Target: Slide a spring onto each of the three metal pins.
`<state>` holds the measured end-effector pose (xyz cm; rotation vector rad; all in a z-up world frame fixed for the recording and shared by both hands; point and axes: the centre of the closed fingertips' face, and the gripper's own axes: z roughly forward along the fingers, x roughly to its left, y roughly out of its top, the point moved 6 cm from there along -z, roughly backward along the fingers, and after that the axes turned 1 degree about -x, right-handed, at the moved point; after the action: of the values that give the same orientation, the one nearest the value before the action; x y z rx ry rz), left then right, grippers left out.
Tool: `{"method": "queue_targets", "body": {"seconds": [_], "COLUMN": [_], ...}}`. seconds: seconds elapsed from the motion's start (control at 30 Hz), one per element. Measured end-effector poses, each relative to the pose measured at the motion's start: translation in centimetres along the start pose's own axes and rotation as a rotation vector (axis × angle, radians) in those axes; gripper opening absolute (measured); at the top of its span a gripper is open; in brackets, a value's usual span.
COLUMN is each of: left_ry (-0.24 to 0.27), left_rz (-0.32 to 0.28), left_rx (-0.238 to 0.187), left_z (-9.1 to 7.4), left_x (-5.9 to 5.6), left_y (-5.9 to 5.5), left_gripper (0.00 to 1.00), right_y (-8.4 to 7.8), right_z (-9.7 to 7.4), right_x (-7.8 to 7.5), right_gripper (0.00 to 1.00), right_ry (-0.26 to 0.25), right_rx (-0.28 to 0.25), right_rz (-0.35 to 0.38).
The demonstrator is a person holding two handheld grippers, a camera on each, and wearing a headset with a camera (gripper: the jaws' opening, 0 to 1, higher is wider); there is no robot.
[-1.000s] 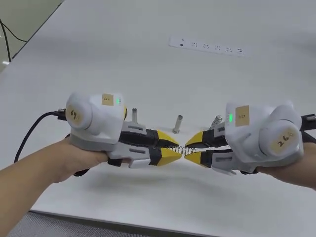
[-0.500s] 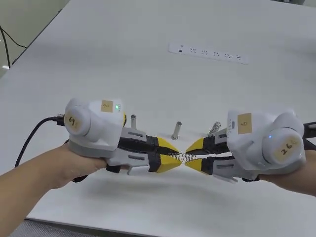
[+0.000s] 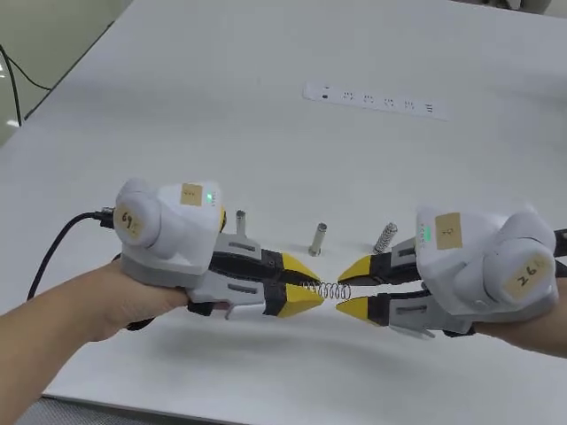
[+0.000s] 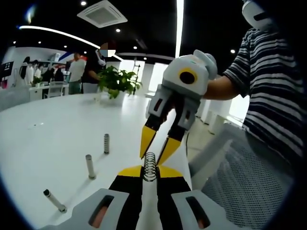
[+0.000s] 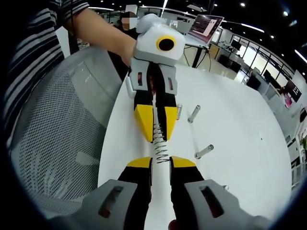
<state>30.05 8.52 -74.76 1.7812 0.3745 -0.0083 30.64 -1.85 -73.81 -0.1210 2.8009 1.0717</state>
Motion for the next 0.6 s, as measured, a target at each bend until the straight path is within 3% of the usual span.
{"method": "queue_targets", "body": {"seconds": [0.23,0.6], "left_ry": [-0.014,-0.023], "left_rz": [-0.007,-0.011], "left_rx": [0.007,0.012], "left_z": [-0.03,-0.04], "left_x": [-0.12,-0.27], "left_y": [-0.07,-0.09], "left_gripper": [0.02,0.02], "right_y": [-0.26,0.15], "right_z": [-0.2,-0.12], "right_x": [0.09,0.4], "right_gripper": [0.11,0.08], "right_ry": [0.009,0.026], "right_rx": [-0.025,-0.036], "right_rz": [0.025,-0.026]}}
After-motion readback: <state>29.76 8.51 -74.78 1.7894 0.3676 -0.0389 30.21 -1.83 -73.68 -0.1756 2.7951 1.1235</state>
